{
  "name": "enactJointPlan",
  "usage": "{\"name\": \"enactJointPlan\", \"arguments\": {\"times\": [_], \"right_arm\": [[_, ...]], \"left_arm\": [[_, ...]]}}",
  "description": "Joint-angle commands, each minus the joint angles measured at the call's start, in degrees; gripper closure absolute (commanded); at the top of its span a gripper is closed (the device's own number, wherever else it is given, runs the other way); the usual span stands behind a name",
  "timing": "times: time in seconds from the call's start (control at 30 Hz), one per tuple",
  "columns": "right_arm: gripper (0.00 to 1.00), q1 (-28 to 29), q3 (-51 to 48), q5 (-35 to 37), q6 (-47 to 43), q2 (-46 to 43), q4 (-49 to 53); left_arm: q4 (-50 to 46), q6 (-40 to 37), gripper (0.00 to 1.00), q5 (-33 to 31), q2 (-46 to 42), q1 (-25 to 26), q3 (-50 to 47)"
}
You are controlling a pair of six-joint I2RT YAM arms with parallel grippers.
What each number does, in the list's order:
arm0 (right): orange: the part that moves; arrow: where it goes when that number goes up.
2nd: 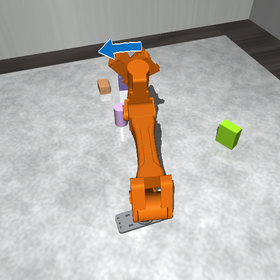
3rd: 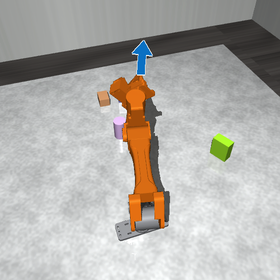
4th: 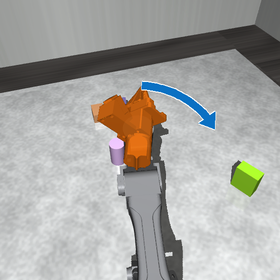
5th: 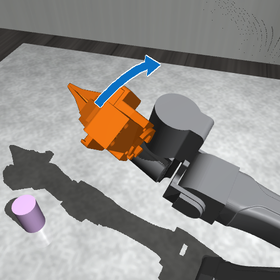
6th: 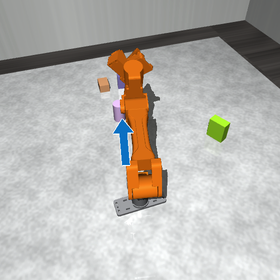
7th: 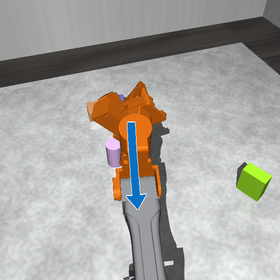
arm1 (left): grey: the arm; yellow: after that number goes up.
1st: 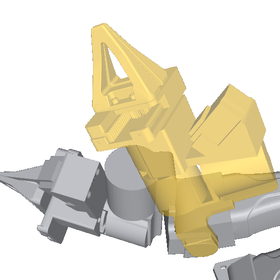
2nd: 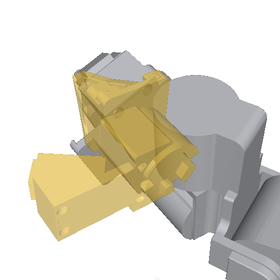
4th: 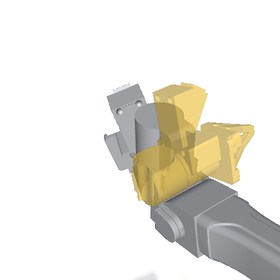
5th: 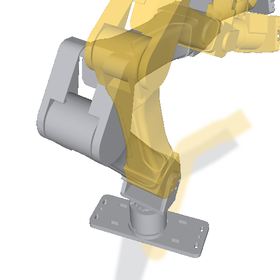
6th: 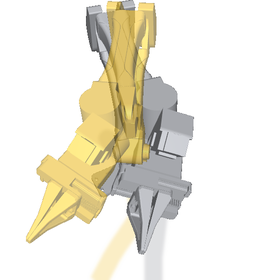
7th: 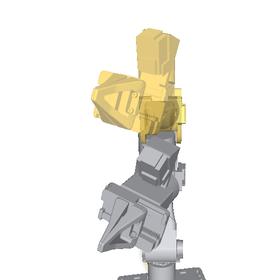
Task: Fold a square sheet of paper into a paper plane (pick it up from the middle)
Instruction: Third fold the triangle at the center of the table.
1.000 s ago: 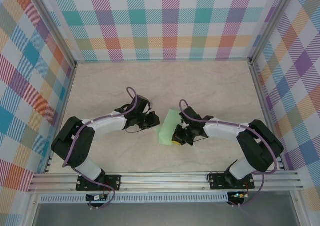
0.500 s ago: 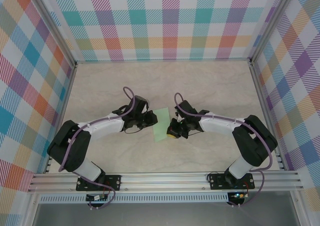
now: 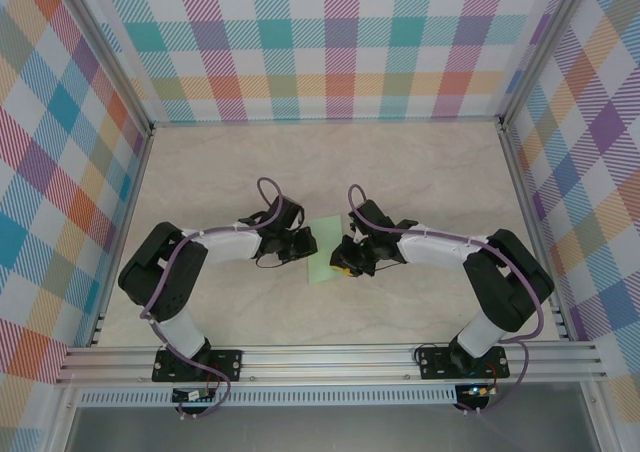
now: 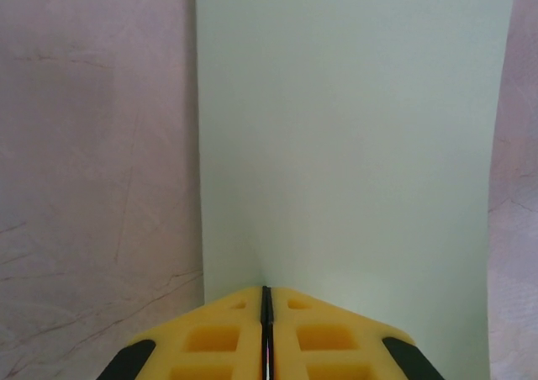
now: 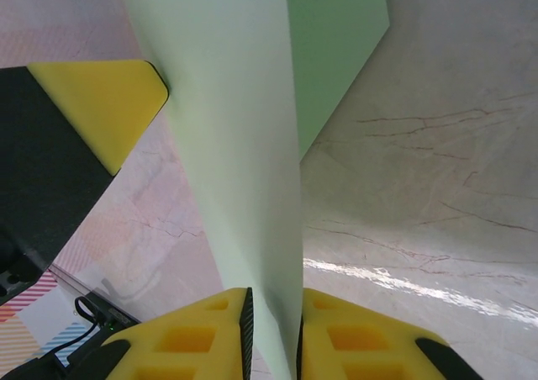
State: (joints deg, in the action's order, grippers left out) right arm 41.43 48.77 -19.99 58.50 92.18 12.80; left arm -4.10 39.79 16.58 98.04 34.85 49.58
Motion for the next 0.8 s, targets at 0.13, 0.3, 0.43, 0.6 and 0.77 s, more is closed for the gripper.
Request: {"name": "enactJointPlan", "arguments": {"times": [0.13,0.3,0.43,0.6,0.77], "right_arm": [[0.78,0.4,1.3,-1.7,2.7,-1.2,2.8],[0.78,0.4,-0.5,-2.0,3.7,-2.7,2.9],[0.82,0.4,-1.4,-2.0,4.7,-4.3,2.7],[0.91,0.4,-1.2,-2.0,5.2,-5.2,2.2],[0.95,0.4,0.8,-1.7,5.1,-2.0,0.0]], "left_arm": [[-0.3,-0.3,0.91,2.0,2.8,0.5,2.3],[-0.9,-0.4,0.91,2.1,3.3,0.4,2.5],[-1.0,-0.4,0.91,2.1,3.6,0.5,2.5],[-0.9,-0.5,0.91,2.5,3.6,0.6,2.5],[-0.7,-0.5,0.92,3.4,3.0,0.6,2.8]]}}
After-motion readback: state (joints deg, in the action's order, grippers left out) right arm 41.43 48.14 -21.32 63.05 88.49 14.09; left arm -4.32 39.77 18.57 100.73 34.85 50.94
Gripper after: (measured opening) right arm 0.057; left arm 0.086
